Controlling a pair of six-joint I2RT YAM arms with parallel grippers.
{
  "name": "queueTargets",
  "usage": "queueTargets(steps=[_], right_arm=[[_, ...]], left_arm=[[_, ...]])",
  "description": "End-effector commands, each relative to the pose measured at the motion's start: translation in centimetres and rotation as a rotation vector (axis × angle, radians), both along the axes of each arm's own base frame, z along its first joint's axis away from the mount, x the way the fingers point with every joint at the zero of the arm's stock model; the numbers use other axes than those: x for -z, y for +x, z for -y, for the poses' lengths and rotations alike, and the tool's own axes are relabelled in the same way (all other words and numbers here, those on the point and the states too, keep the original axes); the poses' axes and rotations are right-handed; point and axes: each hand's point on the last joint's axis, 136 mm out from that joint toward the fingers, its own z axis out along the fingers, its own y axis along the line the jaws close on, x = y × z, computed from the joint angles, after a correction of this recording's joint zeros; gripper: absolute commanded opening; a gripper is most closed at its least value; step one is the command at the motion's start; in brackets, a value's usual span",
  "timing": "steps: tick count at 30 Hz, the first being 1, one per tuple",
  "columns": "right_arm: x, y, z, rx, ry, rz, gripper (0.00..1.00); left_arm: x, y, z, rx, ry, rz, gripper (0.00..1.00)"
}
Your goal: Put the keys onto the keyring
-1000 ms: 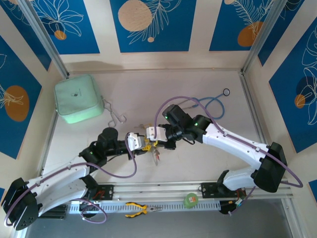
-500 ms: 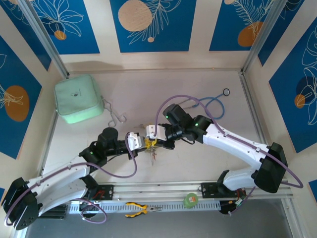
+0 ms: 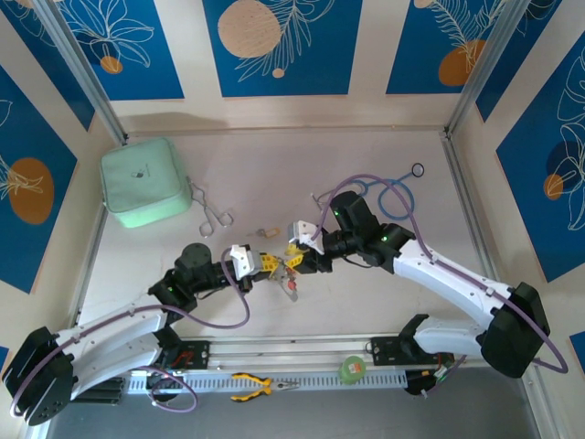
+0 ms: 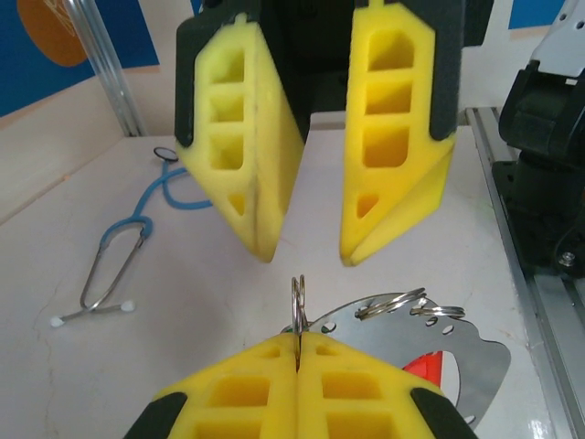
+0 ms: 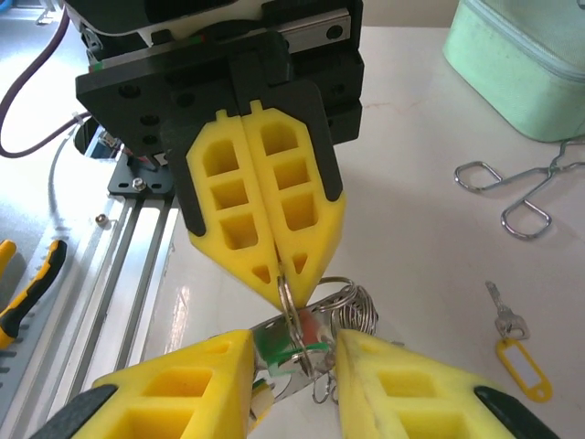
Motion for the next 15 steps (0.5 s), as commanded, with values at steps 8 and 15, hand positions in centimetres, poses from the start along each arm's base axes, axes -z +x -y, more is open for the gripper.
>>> queueTargets(steps=[8, 15], right_arm=[[-0.7, -0.29, -1.24, -0.061, 0.068, -0.026, 0.19], [-0.87, -0.17, -1.37, -0.076, 0.062, -0.021, 0.0]], left_arm=[[-2.34, -0.58, 0.51, 0.042, -0.1, 0.042, 0.0], [-2.11, -0.12, 0.2, 0.005, -0.093, 0.025, 0.05]])
